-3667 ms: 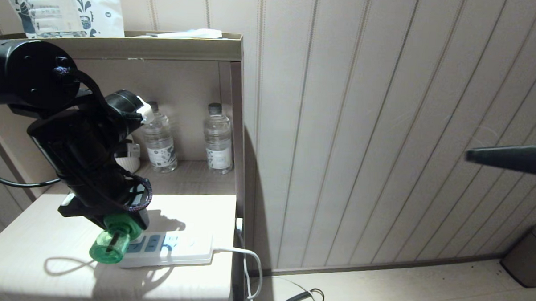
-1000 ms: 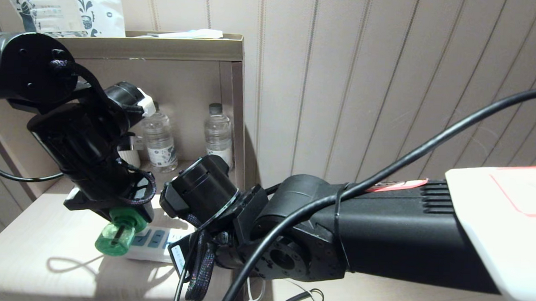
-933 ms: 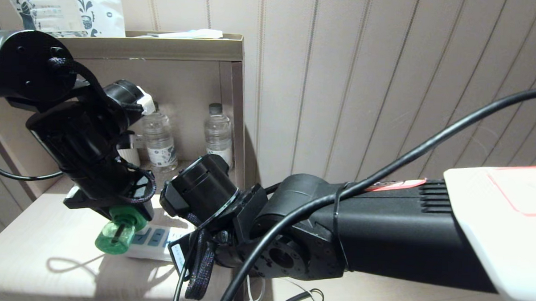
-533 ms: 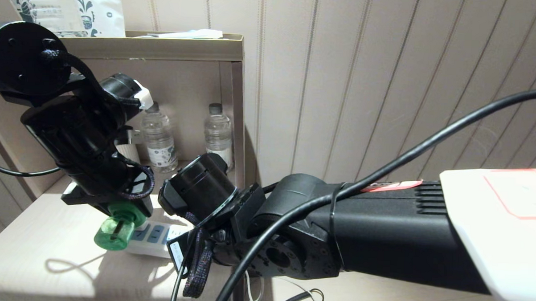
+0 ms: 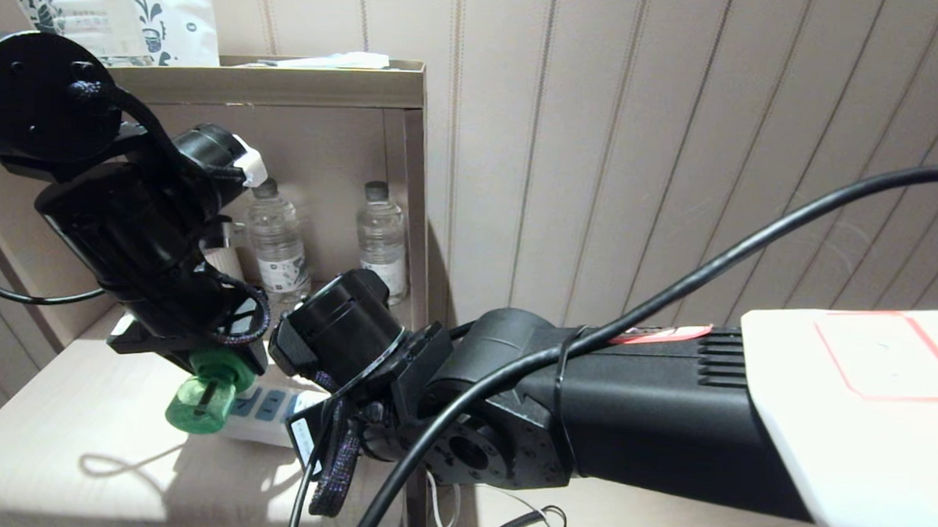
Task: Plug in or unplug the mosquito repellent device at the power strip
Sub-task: Hold the socket with your right hand and unplug it with your left hand
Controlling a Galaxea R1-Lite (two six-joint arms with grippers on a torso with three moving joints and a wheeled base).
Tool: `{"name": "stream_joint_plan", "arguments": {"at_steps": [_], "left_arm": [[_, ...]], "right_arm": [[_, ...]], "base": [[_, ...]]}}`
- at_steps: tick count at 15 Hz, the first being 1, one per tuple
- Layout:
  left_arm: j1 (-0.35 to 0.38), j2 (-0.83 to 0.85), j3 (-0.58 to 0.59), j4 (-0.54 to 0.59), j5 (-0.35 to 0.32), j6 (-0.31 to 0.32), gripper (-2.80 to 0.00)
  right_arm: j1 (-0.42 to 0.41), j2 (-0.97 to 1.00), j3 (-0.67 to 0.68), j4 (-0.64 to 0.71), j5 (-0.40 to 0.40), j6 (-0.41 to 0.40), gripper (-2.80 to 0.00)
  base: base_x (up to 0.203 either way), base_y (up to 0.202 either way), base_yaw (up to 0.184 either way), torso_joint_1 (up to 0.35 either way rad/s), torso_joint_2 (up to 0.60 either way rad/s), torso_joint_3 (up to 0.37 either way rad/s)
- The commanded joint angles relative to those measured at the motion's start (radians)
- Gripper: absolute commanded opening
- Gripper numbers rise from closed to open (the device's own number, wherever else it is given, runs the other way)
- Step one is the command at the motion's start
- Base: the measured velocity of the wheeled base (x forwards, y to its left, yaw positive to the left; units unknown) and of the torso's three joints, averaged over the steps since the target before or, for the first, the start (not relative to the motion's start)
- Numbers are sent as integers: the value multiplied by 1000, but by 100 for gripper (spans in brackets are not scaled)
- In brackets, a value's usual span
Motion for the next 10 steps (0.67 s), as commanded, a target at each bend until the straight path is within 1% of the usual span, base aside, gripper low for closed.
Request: {"name": "stream_joint_plan", "arguments": {"at_steps": [1, 10], "left_arm": [[-2, -6, -4, 4, -3, -2, -280], [-18, -6, -24, 7, 1, -8, -280]], "right_arm": [[1, 20, 2, 5, 2, 1, -280], [15, 56, -10, 5, 1, 0, -280]], "base": [[0, 0, 0, 0, 0, 0], [0, 0, 0, 0, 0, 0]]}}
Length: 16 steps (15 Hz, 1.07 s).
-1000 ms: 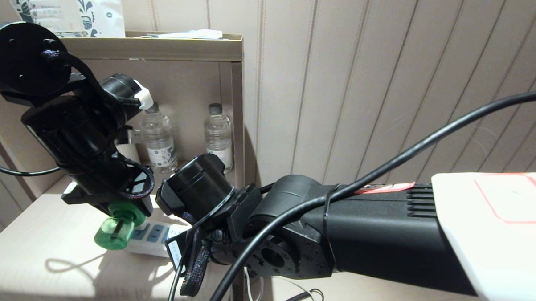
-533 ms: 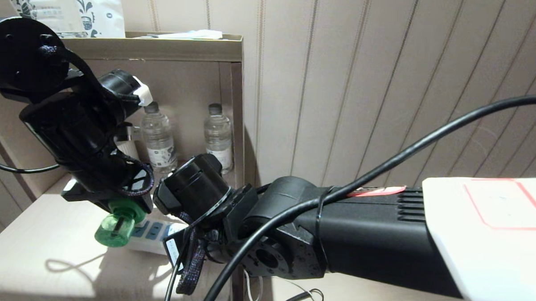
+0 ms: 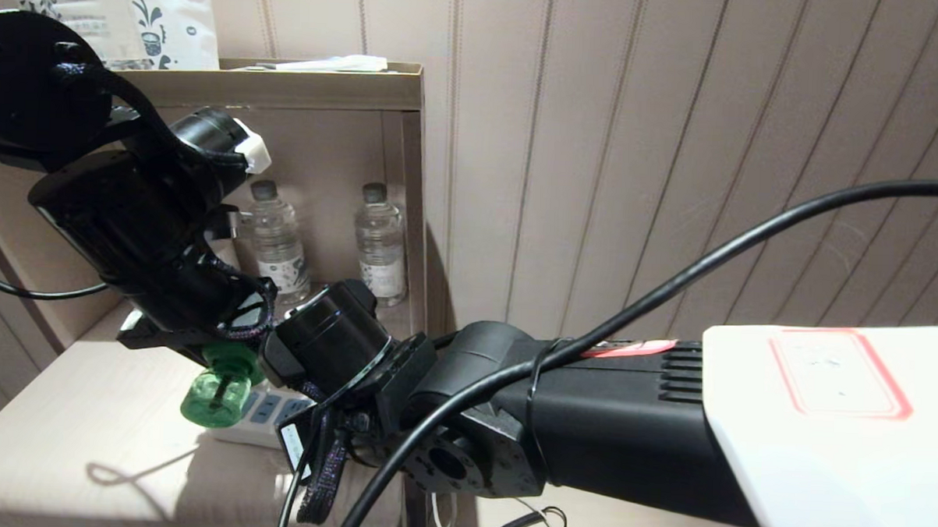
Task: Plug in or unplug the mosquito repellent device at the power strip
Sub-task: Hold the socket with your right hand and unplug it with your left hand
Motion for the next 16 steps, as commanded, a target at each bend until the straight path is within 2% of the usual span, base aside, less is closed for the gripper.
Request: {"name": "stream_joint_plan", "arguments": {"at_steps": [1, 7, 16], "left_arm": [[1, 0, -1, 10, 4, -3, -280], [37, -36, 10, 9, 23, 0, -280], [39, -123, 48, 22, 14, -16, -280]], "right_arm": [[1, 13, -3, 10, 2, 2, -280], [-6, -91, -9, 10, -9, -3, -280], [-36, -283, -11, 2, -35, -2, -280]], "base": [[0, 0, 0, 0, 0, 0], [0, 0, 0, 0, 0, 0], [0, 0, 0, 0, 0, 0]]}}
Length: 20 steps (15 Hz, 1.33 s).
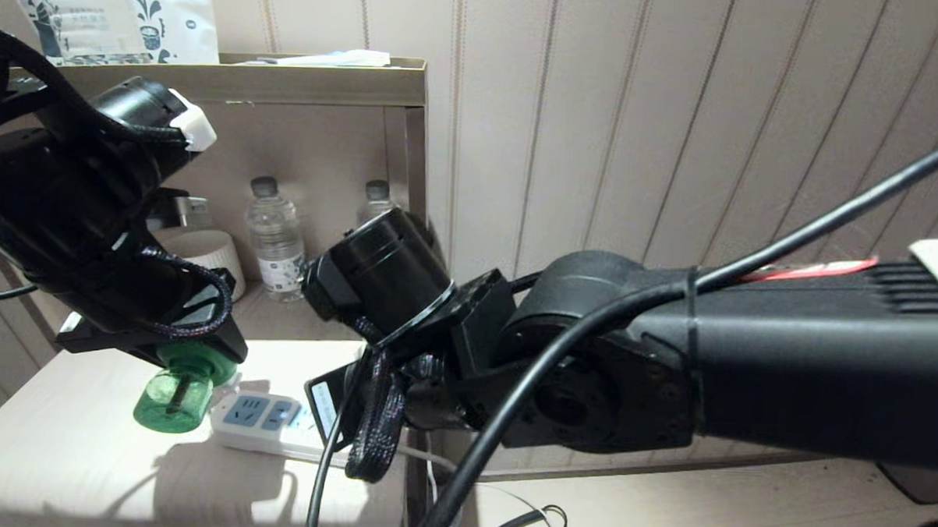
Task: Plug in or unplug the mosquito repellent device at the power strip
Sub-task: Hold the socket with your right hand and unplug it with your left hand, then place the mosquito repellent liquid on the table
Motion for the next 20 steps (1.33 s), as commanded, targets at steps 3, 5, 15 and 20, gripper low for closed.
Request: {"name": "stream_joint_plan", "arguments": {"at_steps": [3, 5, 15, 20], "left_arm": [[0, -26, 16, 6, 1, -7, -280], [4, -53, 61, 0, 9, -9, -280], [29, -148, 155, -19, 1, -7, -280], [31, -170, 180, -26, 2, -7, -280]], "right_arm": [[-12, -86, 13, 2, -14, 0, -280], [-14, -173, 71, 2, -56, -13, -280], [-210, -870, 600, 4, -298, -164, -280], [-432, -1172, 867, -1, -430, -207, -280]], "base": [[0, 0, 0, 0, 0, 0], [0, 0, 0, 0, 0, 0], [0, 0, 0, 0, 0, 0], [0, 0, 0, 0, 0, 0]]}}
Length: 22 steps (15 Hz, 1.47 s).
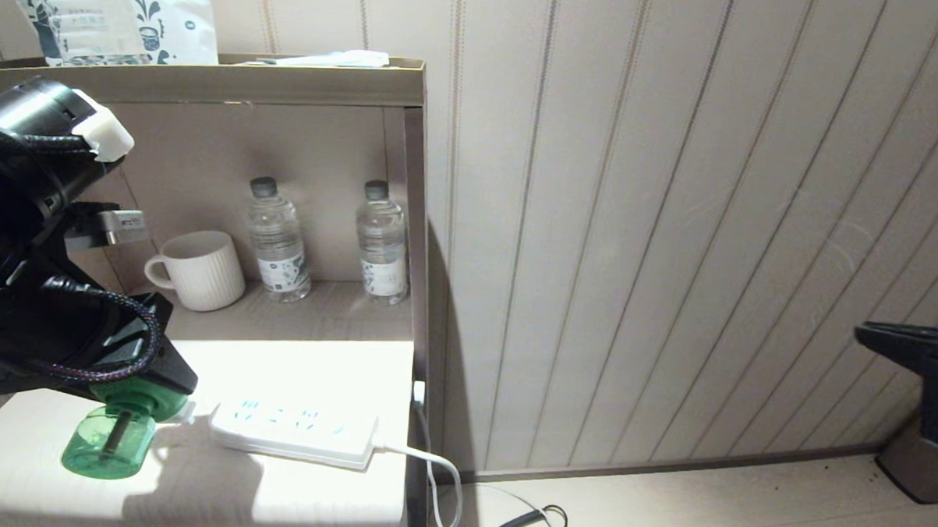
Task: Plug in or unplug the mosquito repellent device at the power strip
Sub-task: Place the mosquito repellent liquid on the table
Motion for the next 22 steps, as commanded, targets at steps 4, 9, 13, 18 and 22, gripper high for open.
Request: {"name": "stream_joint_plan", "arguments": {"at_steps": [4, 9, 13, 18, 22], "left_arm": [[19, -12, 33, -21, -1, 3, -280], [24, -29, 71, -55, 1, 6, -280], [22, -29, 83, -67, -4, 7, -280], [30, -35, 132, -151, -1, 23, -280], [37, -91, 271, -365, 30, 28, -280]], "right_arm": [[-211, -364, 243, 2, -60, -4, -280], [-426, -693, 431, 4, -55, -48, -280], [-651, -776, 559, -3, -23, -85, -280], [-655, -984, 803, -163, 259, -158, -280], [-648, -1034, 942, -305, 584, -175, -280]], "base": [[0, 0, 0, 0, 0, 0], [0, 0, 0, 0, 0, 0], [0, 0, 0, 0, 0, 0], [0, 0, 0, 0, 0, 0], [0, 0, 0, 0, 0, 0]]}}
